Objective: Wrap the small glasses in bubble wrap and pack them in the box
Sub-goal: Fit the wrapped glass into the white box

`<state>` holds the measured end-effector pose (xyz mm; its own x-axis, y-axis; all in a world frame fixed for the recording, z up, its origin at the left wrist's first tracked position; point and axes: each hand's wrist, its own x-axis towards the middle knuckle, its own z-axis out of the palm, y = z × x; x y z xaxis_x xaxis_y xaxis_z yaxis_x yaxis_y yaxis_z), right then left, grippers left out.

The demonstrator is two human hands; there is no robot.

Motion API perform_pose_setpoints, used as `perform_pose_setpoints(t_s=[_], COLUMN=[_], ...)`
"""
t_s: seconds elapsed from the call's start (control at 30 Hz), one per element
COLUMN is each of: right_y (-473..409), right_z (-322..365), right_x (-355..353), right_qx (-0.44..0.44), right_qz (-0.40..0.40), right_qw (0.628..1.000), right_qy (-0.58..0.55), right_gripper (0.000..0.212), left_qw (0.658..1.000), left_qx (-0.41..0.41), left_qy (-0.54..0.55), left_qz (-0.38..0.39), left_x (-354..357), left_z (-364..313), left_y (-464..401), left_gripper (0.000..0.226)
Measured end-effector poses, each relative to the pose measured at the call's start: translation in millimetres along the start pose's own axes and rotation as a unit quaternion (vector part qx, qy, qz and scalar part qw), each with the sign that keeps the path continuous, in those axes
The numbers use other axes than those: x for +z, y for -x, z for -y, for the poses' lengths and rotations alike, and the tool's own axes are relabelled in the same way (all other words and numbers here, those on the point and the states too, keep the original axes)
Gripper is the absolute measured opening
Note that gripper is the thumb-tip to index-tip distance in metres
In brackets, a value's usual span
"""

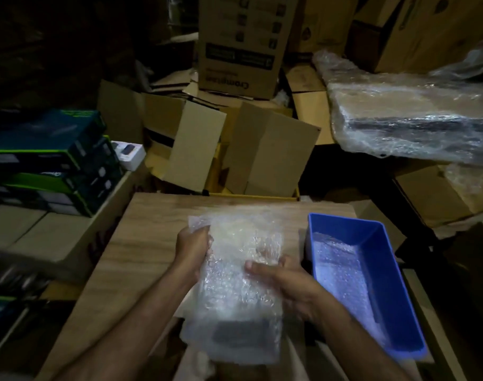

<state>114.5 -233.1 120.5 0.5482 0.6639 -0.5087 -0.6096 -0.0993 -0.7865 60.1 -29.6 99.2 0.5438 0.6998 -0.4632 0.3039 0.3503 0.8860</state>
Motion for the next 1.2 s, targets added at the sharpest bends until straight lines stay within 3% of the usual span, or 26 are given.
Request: perform_pose_setpoints(t_s=[0.1,0.17,0.23,0.3,0.37,0.47,0.53,0.63,0.7,0.73,0.8,0.87,0.93,1.03,1.1,1.2], right_y=[-18.6,-19.8,-12.9,-11.9,-13.3,-17.9,-24.2,-33.8,-38.5,-41.6,-37.9,-28.1,-24.9,-34.4,-36.4,-25.4], right_z=[-18.3,-20.0,-20.9,-24.9,-25.9,-25.8,-26.9,-28.6,-30.7,-32.2,-25.3,-16.9,-17.1,-32.9,-41.9,-50.5], right_x=[7.4,10.8,12.8,9.4,5.0,-2.6,-4.6,-6.2,-8.3,-13.0,-15.7,-17.6,-14.3,-5.9,-3.7,-7.3], right_qx=[-0.020,-0.074,-0.128,-0.156,-0.160,-0.137,-0.137,-0.175,-0.195,-0.200,-0.186,-0.141,-0.106,-0.107,-0.089,-0.114], right_qz=[-0.068,-0.130,-0.147,-0.129,-0.098,-0.051,-0.063,-0.096,-0.094,-0.093,-0.098,-0.064,-0.015,-0.098,-0.126,-0.086], right_qw=[0.997,0.989,0.975,0.968,0.963,0.942,0.913,0.842,0.838,0.842,0.865,0.922,0.964,0.978,0.983,0.982], right_qy=[-0.033,0.022,0.102,0.149,0.192,0.302,0.380,0.501,0.502,0.493,0.457,0.356,0.242,0.148,0.094,0.121], right_gripper=[0.065,0.075,0.093,0.104,0.097,0.085,0.076,0.045,0.020,0.019,0.028,0.029,0.023,0.054,0.065,0.090], left_qw=[0.995,0.984,0.981,0.974,0.959,0.940,0.924,0.868,0.849,0.842,0.858,0.916,0.942,0.956,0.975,0.985], left_qx=[-0.051,-0.065,-0.030,0.022,0.042,0.061,0.091,0.208,0.266,0.279,0.257,0.183,0.160,0.178,0.129,0.074], left_qy=[-0.030,-0.047,-0.062,-0.080,-0.109,-0.182,-0.275,-0.418,-0.430,-0.434,-0.398,-0.266,-0.196,-0.166,-0.131,-0.126], left_qz=[0.078,0.160,0.181,0.211,0.257,0.281,0.248,0.170,0.152,0.156,0.197,0.239,0.221,0.166,0.123,0.094], left_x=[-24.5,-42.0,-58.6,-68.1,-73.9,-82.4,-82.2,-76.5,-77.6,-80.4,-88.1,-91.4,-86.9,-72.8,-69.5,-77.6], left_z=[2.0,5.6,11.5,15.6,16.4,16.2,13.4,12.8,13.1,13.8,15.8,17.5,21.5,32.9,41.7,54.5], left_y=[0.3,9.2,19.4,24.6,21.8,15.8,16.1,20.9,21.5,19.6,12.3,8.2,8.3,13.0,9.7,2.4], left_gripper=[0.051,0.090,0.108,0.098,0.079,0.080,0.076,0.039,0.010,0.006,0.010,0.034,0.052,0.038,0.030,0.068])
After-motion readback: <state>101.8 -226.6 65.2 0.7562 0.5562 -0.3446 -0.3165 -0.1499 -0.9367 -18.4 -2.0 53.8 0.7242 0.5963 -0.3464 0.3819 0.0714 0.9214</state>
